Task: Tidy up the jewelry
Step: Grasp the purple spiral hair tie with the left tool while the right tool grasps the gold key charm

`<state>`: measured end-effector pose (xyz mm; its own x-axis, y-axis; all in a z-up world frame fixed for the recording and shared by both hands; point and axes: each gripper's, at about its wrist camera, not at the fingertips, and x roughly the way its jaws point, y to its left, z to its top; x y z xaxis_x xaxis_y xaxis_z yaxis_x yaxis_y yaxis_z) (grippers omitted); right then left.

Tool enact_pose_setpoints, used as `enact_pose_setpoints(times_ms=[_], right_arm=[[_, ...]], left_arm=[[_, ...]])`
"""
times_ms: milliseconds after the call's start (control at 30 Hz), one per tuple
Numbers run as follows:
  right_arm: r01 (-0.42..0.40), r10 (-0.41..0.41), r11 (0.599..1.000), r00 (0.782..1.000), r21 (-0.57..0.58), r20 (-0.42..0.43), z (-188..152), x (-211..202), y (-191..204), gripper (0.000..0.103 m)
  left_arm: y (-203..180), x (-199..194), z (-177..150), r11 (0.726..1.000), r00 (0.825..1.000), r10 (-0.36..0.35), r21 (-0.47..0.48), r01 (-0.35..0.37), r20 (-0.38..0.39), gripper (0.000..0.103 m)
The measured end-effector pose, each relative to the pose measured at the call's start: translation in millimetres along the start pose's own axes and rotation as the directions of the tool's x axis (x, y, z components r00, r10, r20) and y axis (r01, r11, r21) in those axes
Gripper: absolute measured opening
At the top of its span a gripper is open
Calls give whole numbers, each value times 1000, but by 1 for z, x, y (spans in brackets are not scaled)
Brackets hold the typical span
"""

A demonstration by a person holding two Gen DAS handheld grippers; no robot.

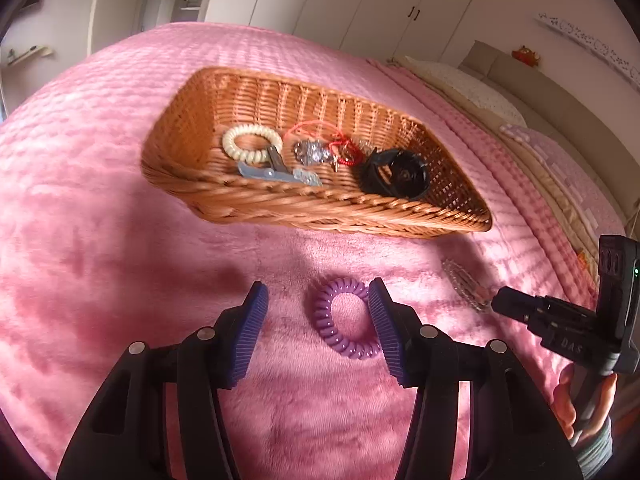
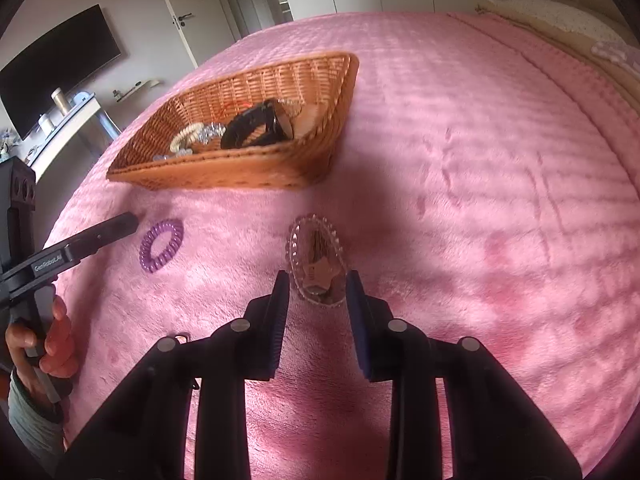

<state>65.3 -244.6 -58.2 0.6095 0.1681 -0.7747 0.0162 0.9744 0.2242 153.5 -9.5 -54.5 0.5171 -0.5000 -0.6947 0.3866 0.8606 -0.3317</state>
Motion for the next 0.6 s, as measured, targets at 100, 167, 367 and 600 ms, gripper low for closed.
enact_pose_setpoints(times_ms=[100,167,367,600], right_arm=[[-2,2,1000,1000,-5,-15,-3,7,1,27],[0,0,1000,1000,-10,-16,-1,8,2,27],[17,-17,1000,999,-6,-29,7,14,2,27],[126,-129,985,992,-114,-15,4,20,25,27]], left_arm=[[2,8,-4,1000,1000,12,2,-12,-15,45],[3,6,-5,1000,1000,6,-1,-6,-8,45],[4,9,-5,1000,1000,-1,-5,1,-3,44],[0,11,-7,1000,1000,17,16,-17,-1,44]])
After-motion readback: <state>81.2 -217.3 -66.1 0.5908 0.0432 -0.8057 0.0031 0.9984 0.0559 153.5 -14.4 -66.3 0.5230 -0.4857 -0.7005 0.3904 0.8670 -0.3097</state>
